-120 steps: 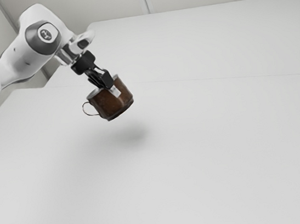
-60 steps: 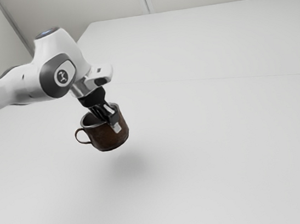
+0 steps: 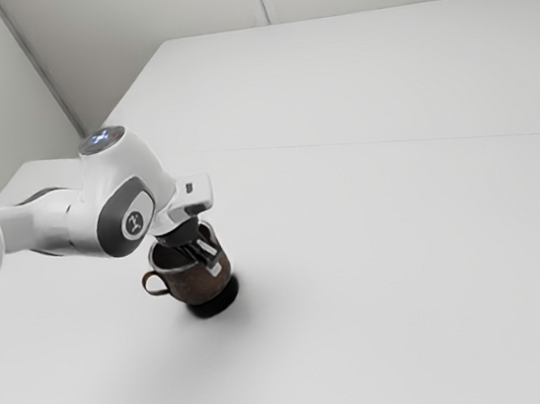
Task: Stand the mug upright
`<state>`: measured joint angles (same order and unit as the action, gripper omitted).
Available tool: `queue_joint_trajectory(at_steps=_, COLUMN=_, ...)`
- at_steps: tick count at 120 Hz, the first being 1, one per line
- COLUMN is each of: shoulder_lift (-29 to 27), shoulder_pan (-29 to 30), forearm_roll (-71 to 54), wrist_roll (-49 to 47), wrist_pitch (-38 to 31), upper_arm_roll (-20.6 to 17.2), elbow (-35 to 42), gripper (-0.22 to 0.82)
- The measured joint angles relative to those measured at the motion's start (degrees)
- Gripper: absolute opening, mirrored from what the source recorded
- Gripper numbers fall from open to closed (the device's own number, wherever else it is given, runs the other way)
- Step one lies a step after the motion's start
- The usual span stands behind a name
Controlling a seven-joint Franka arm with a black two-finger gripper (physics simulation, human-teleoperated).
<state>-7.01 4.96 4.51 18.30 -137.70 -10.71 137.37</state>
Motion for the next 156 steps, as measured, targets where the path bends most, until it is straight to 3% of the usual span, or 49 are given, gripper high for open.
queue_joint_trajectory(at_steps=59, shoulder_lift=2.3, shoulder_pan=0.43, forearm_roll=-1.26, wrist_roll=-2.95, wrist_pitch=-6.72, upper_arm_roll=0.04, elbow=4.41, gripper=-0.16)
queue_joint_trajectory(at_steps=87, shoulder_lift=2.03, shoulder_pan=-0.02, forearm_roll=-0.38, wrist_roll=-2.97, wrist_pitch=-6.42, upper_arm_roll=-0.02, elbow=4.21, gripper=0.29)
queue_joint_trajectory(at_steps=114, shoulder_lift=1.19, shoulder_pan=-0.16, forearm_roll=-0.48, wrist_roll=-5.82, wrist_pitch=5.4, upper_arm_roll=0.04, elbow=-6.25, gripper=0.5)
queue_joint_trajectory(at_steps=156, shoulder_lift=4.59, shoulder_pan=-0.11, forearm_roll=-0.6, wrist_roll=-11.87, wrist_pitch=29.48, upper_arm_roll=0.23, elbow=-28.89, gripper=0.58)
